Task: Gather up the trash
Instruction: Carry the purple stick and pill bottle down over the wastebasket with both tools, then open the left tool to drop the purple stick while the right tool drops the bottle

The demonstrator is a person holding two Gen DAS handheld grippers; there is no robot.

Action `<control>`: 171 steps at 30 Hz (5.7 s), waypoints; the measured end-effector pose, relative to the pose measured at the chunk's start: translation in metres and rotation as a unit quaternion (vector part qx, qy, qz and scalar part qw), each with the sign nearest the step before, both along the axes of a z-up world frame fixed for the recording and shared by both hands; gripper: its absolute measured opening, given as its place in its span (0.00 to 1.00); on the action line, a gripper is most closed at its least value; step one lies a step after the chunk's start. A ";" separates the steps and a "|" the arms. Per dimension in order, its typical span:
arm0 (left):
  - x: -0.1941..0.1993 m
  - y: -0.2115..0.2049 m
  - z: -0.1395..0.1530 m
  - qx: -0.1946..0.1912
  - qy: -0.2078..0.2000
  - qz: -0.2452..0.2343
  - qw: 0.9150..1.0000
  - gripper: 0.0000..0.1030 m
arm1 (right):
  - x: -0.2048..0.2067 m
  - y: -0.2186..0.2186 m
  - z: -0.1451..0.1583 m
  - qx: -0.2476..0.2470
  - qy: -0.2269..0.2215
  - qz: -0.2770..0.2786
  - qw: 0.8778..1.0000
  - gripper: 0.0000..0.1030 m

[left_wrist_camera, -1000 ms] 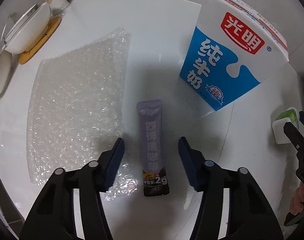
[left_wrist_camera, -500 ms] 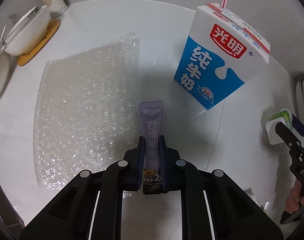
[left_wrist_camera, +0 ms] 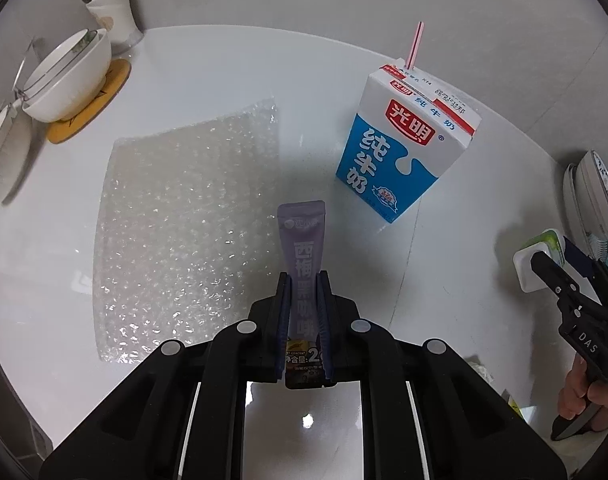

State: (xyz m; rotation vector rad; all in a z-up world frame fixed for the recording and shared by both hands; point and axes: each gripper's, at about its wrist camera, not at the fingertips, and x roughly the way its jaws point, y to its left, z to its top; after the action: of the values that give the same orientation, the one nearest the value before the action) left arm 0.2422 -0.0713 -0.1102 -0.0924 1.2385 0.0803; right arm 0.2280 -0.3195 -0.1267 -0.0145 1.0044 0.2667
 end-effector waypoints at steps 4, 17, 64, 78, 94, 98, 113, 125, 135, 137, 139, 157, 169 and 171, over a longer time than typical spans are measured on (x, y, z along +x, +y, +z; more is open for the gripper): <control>-0.012 0.001 0.008 0.000 -0.004 -0.004 1.000 0.12 | -0.014 0.000 0.011 0.002 -0.008 -0.009 1.000 0.66; -0.066 0.005 0.024 -0.016 -0.022 -0.026 0.999 0.12 | -0.078 0.011 0.043 0.010 -0.020 -0.040 0.999 0.65; -0.277 0.025 0.036 -0.045 -0.040 -0.082 0.995 0.12 | -0.281 0.103 0.074 0.015 -0.031 -0.008 0.999 0.65; -0.322 0.030 -0.007 -0.060 -0.008 -0.077 0.995 0.12 | -0.319 0.119 0.037 0.008 0.001 0.013 1.000 0.65; -0.340 0.051 -0.101 -0.069 0.007 -0.055 0.996 0.12 | -0.339 0.146 -0.039 0.004 0.059 0.051 0.997 0.65; -0.344 0.051 -0.125 -0.065 0.018 -0.059 0.996 0.12 | -0.338 0.149 -0.058 0.003 0.068 0.054 0.996 0.65; -0.344 0.038 -0.183 -0.070 0.046 -0.080 0.993 0.12 | -0.333 0.144 -0.107 0.004 0.093 0.027 0.995 0.65; -0.338 0.011 -0.196 -0.069 0.054 -0.132 0.987 0.17 | -0.335 0.129 -0.109 0.002 0.096 0.010 0.995 0.65; -0.341 0.010 -0.189 -0.070 0.046 -0.117 0.990 0.46 | -0.332 0.134 -0.109 -0.002 0.097 0.008 0.995 0.65; -0.341 0.012 -0.187 -0.069 0.042 -0.113 0.990 0.56 | -0.333 0.133 -0.107 -0.003 0.095 0.008 0.995 0.65; -0.341 0.015 -0.185 -0.070 0.038 -0.105 0.991 0.62 | -0.333 0.133 -0.106 -0.004 0.093 0.009 0.996 0.65; -0.357 0.097 -0.156 -0.041 0.008 -0.003 0.999 0.94 | -0.322 0.189 -0.145 -0.010 0.137 0.073 0.988 0.65; -0.363 0.113 -0.157 -0.048 0.021 0.013 0.999 0.94 | -0.320 0.208 -0.149 -0.032 0.146 0.100 0.984 0.74; -0.363 0.114 -0.158 -0.051 0.023 0.014 0.998 0.94 | -0.318 0.206 -0.148 -0.035 0.145 0.094 0.984 0.77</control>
State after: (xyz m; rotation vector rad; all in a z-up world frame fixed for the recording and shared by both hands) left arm -0.1213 0.0423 -0.2681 -0.1968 1.2872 0.0438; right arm -0.0901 -0.1138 -0.2747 -0.1382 1.3037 0.4146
